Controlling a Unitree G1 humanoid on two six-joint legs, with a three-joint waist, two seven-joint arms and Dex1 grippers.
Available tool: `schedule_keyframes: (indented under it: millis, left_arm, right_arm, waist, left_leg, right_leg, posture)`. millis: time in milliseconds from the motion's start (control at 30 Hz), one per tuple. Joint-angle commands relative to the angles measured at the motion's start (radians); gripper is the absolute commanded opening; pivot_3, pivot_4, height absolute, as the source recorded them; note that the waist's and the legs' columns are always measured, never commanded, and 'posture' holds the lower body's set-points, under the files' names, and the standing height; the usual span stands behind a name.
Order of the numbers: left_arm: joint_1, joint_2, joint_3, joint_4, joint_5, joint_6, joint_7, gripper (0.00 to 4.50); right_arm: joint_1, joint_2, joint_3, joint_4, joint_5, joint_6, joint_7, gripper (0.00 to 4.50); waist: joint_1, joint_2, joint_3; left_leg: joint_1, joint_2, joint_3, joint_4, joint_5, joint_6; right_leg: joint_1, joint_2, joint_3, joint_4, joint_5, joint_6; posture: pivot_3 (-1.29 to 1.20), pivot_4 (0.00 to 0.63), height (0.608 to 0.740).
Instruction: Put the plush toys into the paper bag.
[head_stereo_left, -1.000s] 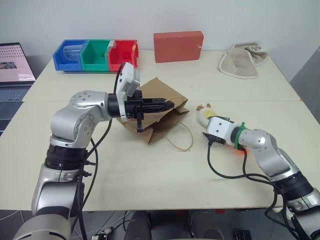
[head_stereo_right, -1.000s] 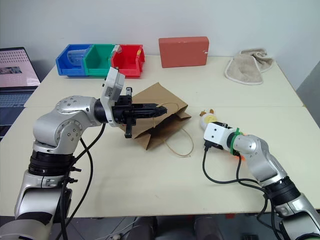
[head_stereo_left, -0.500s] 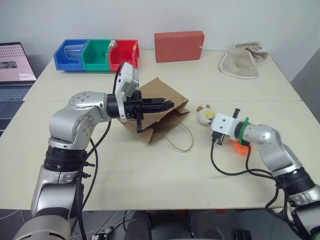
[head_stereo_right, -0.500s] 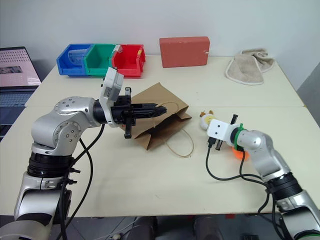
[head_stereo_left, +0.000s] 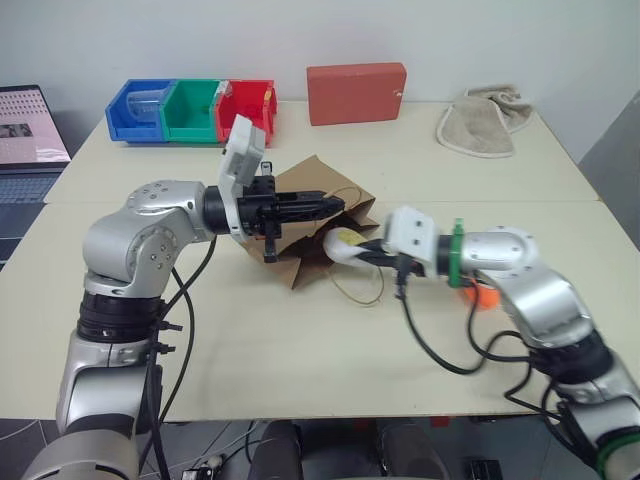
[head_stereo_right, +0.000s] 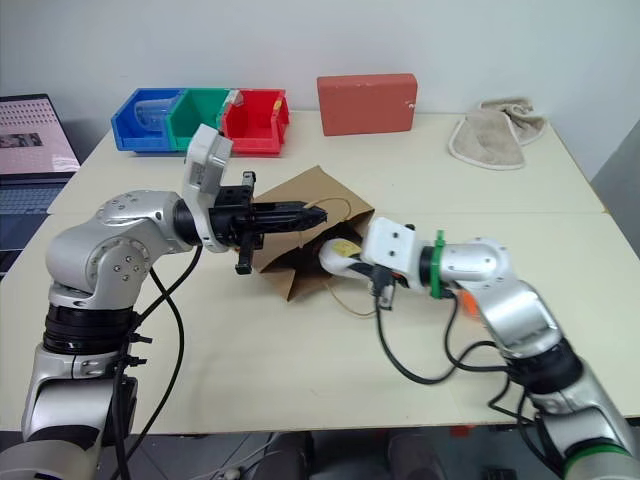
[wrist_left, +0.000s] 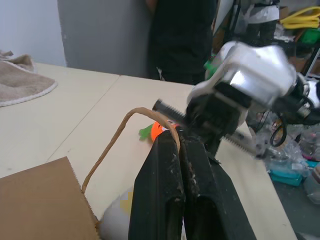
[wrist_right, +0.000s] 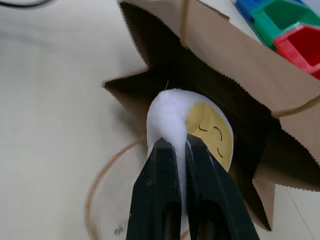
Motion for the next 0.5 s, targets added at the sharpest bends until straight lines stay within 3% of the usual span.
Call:
schedule_keyframes:
  millis: [33, 267, 433, 500]
  left_arm:
    - [-0.025, 0.011, 0.031, -0.029, -0.023, 0.0, -0.003, 0.0]
    - [-0.02, -0.011, 0.034, -0.029, -0.032, 0.005, 0.015, 0.0]
    - [-0.023, -0.021, 0.053, -0.021, -0.05, 0.018, 0.03, 0.0]
    - [-0.031, -0.022, 0.06, -0.008, -0.051, 0.017, 0.039, 0.0]
  right_arm:
    - [-0.05, 0.063, 0.018, 0.075, -0.041, -0.056, -0.052, 0.04]
    - [-0.163, 0.294, 0.036, 0.286, -0.095, -0.118, -0.182, 0.04]
    - [-0.161, 0.372, -0.009, 0.327, -0.095, -0.11, -0.261, 0.04]
    - [-0.148, 0.37, 0.002, 0.315, -0.101, -0.11, -0.255, 0.55]
  waist:
    - [0.0, 0.0, 0.0]
    - [0.0, 0.0, 0.0]
    - [0.001, 0.0, 0.0]
    - [0.003, 0.0, 0.0]
  left_leg:
    - [0.0, 0.0, 0.0, 0.0, 0.0, 0.0]
    - [-0.001, 0.0, -0.001, -0.001, 0.0, 0.0]
    - [-0.001, 0.001, -0.001, -0.002, 0.0, 0.0]
    - [-0.001, 0.0, -0.001, -0.002, 0.0, 0.0]
  right_leg:
    - [0.0, 0.0, 0.0, 0.0, 0.0, 0.0]
    - [-0.001, 0.0, -0.001, 0.001, 0.0, 0.0]
    - [-0.002, 0.0, -0.002, 0.001, 0.0, 0.0]
    - [-0.002, 0.0, -0.002, 0.001, 0.0, 0.0]
  posture:
    - [0.0, 0.15, 0.74]
    - [0.0, 0.15, 0.74]
    - [0.0, 0.15, 0.74]
    - [0.0, 0.15, 0.74]
